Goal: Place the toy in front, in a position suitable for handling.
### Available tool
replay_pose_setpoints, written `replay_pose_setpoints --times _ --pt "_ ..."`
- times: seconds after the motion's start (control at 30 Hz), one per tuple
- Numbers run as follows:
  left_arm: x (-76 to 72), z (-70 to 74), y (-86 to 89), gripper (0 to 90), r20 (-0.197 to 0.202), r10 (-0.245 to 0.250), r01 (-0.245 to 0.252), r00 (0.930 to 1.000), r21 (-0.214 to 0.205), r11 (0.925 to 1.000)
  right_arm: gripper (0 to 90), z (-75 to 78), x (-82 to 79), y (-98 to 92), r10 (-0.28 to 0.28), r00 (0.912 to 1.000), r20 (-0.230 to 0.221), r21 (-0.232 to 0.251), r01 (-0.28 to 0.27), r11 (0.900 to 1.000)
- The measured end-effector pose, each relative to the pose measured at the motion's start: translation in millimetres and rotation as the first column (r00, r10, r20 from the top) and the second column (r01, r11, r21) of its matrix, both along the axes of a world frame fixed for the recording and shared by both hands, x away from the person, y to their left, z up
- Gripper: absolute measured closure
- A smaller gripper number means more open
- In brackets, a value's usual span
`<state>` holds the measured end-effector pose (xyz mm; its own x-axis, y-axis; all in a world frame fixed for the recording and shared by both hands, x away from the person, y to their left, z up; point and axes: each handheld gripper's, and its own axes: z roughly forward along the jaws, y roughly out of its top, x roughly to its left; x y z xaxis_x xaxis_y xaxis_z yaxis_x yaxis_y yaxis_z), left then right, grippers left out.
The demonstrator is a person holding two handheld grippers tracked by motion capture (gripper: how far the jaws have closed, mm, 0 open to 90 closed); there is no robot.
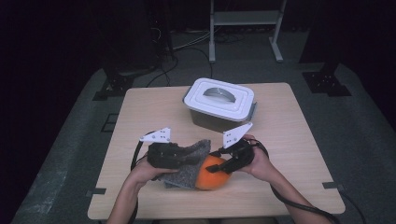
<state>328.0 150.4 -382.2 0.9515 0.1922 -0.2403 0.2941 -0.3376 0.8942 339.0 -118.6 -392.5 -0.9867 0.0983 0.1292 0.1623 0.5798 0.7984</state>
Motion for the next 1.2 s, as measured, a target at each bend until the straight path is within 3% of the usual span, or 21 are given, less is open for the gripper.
replay_pose_setpoints --times 0.03,0.07,0.17,0.2,0.27,0.37,0.53,0.67,0.9,0.93,1.03,1.07,1.2 --pt "0.0 0.0 0.0 67.0 0.000 0.000 0.000 1.0000 0.000 1.0000 50.4 -3.5 0.2 0.7 0.008 1.0000 -0.004 -0.012 -0.008 0.9999" --pt "2.1 -8.9 -1.4 67.0 -0.015 -0.005 0.005 0.9999 0.010 0.9999 50.4 -7.3 0.2 -1.2 0.020 0.9997 -0.013 0.001 -0.020 0.9998" --pt "3.0 -9.2 -1.7 67.0 -0.017 0.002 -0.002 0.9999 0.007 1.0000 50.4 -8.5 0.1 -6.6 0.021 0.9998 -0.006 -0.004 -0.021 0.9998" --pt "2.6 -6.8 -3.1 67.0 -0.001 0.008 -0.008 1.0000 0.030 0.9995 49.8 -9.4 0.1 -17.0 0.014 0.9999 -0.007 0.001 -0.014 0.9999" --pt "2.3 -7.0 -3.8 67.0 -0.001 0.007 -0.007 1.0000 0.034 0.9994 49.4 -10.0 0.3 -21.1 0.009 0.9999 -0.009 0.003 -0.009 1.0000" --pt "3.8 -13.6 -6.9 66.5 -0.021 0.004 -0.003 0.9998 0.045 0.9990 46.9 -14.0 1.3 -45.2 -0.029 0.9993 -0.024 0.014 0.029 0.9995" --pt "3.4 -15.6 -17.6 66.5 -0.035 -0.018 0.019 0.9992 0.029 0.9994 42.8 -18.1 0.3 -61.8 -0.084 0.9957 -0.038 0.017 0.085 0.9963" --pt "3.5 -16.4 -20.9 66.5 -0.039 -0.015 0.017 0.9991 0.029 0.9995 38.7 -12.0 -4.6 -64.0 -0.129 0.9910 -0.035 -0.020 0.129 0.9915" --pt "2.4 -17.6 -24.9 66.5 -0.045 -0.023 0.024 0.9987 0.030 0.9993 27.8 -4.9 -21.4 -60.3 -0.158 0.9875 0.002 0.002 0.158 0.9875" --pt "1.4 -16.9 -27.3 66.5 -0.043 -0.035 0.036 0.9985 0.031 0.9989 25.5 -2.9 -25.3 -52.4 -0.163 0.9863 0.023 -0.003 0.163 0.9866" --pt "-1.4 -14.8 -31.0 66.4 -0.031 -0.053 0.054 0.9981 0.037 0.9979 26.0 -3.6 -26.0 -45.7 -0.163 0.9860 0.031 -0.019 0.164 0.9863" --pt "-2.1 -13.9 -30.6 66.4 -0.025 -0.058 0.058 0.9980 0.031 0.9978 31.7 -8.3 -25.8 -42.3 -0.154 0.9876 0.029 -0.015 0.155 0.9878" --pt "-4.6 -10.2 -32.5 66.1 -0.017 -0.068 0.069 0.9975 0.021 0.9974 35.1 -13.1 -22.4 -45.2 -0.152 0.9884 -0.008 0.015 0.152 0.9883"
